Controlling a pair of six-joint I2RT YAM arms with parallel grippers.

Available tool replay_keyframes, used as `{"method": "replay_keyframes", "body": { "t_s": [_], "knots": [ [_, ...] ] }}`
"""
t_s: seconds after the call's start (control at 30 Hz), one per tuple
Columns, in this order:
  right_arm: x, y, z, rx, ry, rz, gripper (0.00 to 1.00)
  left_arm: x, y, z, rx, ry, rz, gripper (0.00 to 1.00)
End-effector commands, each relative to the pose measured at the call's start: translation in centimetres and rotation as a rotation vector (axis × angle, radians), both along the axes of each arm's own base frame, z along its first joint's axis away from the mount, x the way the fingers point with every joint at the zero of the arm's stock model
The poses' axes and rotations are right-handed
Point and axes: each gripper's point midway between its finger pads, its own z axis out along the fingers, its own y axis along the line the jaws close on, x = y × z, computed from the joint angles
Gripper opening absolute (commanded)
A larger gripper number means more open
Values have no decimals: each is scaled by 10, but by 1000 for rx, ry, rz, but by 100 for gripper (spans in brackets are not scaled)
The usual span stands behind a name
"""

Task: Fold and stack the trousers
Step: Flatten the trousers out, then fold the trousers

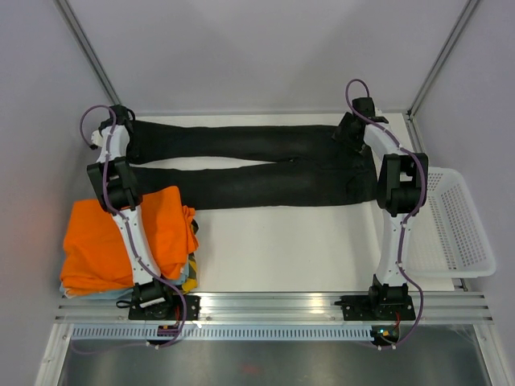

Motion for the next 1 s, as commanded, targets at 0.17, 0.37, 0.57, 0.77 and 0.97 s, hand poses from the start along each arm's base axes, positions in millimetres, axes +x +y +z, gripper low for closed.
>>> {"method": "replay_keyframes", "body": {
  "t_s": [0.17, 0.37, 0.57, 0.77, 0.97],
  "knots": [
    [8, 4, 40, 25, -99, 110, 88, -27, 16, 40, 83, 50, -77, 22],
    [22, 11, 77, 25, -176, 182, 88, 27, 17, 119, 199, -231, -247, 47],
    [16, 13, 110, 44, -234, 166, 88, 14, 0, 188, 280, -285, -300, 64],
    [-19, 15, 117, 63, -259, 156, 88, -79, -1, 187, 299, -72, -111, 73],
    [-48, 19, 111, 82, -210, 176, 88, -154, -29, 129, 106, 91, -3, 76]
  ]
}}
